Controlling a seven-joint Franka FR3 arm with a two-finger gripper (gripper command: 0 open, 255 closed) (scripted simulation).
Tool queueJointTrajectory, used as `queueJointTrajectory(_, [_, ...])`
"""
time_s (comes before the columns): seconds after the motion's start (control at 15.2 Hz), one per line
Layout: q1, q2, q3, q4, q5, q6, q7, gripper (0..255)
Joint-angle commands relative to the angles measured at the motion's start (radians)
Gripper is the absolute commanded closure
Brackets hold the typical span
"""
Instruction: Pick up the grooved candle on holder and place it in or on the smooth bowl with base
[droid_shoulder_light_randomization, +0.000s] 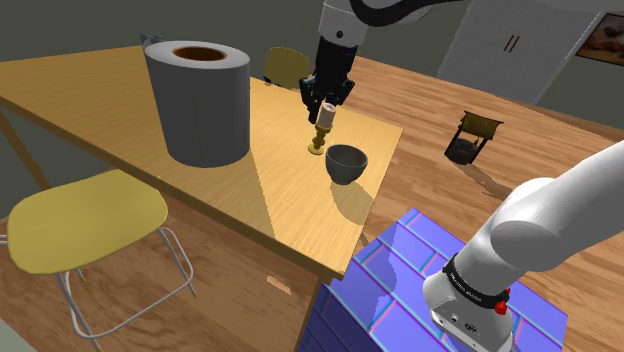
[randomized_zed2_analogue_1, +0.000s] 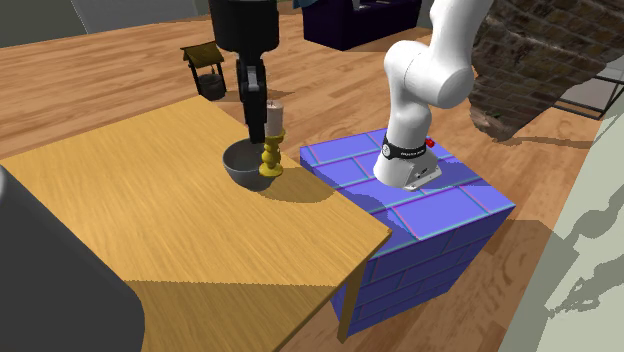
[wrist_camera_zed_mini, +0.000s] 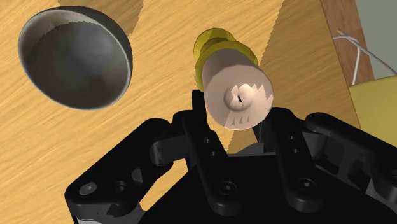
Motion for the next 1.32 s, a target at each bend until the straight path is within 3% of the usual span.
queueJointTrajectory(0.0, [-0.018, -0.014, -0.038, -0.009, -0.005, -0.008, -0.054, 255])
queueJointTrajectory(0.73, [-0.117, -0.012, -0.225, 0.024, -0.053, -0.053, -0.315, 255])
queueJointTrajectory(1.25, [-0.116, -0.002, -0.222, -0.075, -0.051, 0.056, -0.318, 255])
